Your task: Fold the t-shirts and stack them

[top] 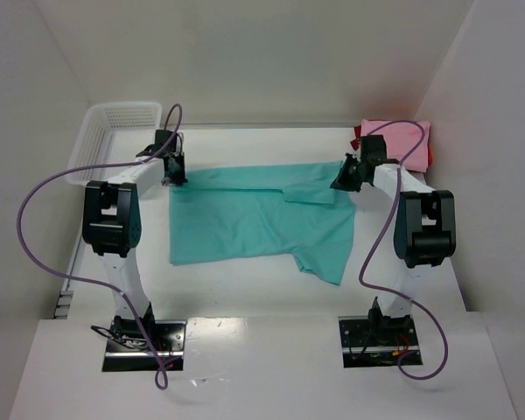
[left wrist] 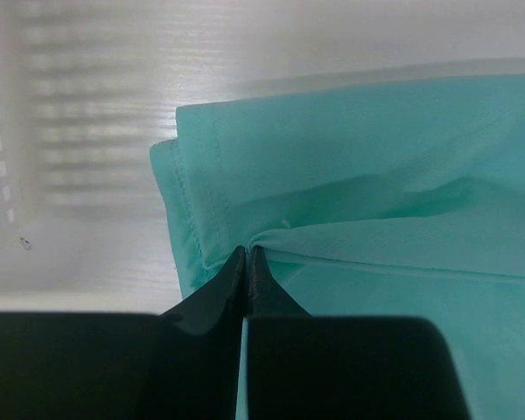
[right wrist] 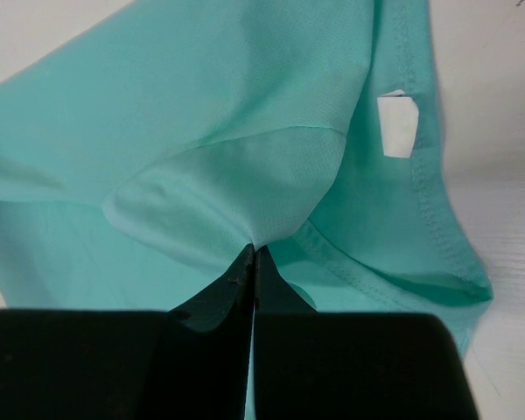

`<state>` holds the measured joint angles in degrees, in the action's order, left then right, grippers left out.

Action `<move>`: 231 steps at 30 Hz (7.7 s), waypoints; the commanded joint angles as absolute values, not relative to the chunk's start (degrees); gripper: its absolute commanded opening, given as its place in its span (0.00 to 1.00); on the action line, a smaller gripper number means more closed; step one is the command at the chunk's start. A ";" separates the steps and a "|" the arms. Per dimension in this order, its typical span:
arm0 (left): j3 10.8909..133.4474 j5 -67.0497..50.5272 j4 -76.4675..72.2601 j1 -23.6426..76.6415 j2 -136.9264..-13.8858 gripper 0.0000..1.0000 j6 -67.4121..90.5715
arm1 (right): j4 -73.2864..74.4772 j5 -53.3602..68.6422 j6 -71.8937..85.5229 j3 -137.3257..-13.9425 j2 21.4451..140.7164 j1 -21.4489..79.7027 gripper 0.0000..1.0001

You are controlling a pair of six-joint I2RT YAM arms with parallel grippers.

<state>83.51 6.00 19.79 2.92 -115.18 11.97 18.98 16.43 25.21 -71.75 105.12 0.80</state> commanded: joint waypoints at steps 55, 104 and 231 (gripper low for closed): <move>86.31 1.49 13.10 5.10 -114.78 0.68 17.05 | 15.91 10.72 21.62 -91.96 122.00 -1.58 0.40; 86.39 17.05 17.67 4.05 -119.71 0.43 27.07 | 22.85 8.85 17.58 -111.62 137.46 -1.58 0.25; 118.72 16.61 26.57 4.48 -140.17 0.00 15.47 | 23.47 12.39 16.52 -112.41 134.82 -5.98 0.00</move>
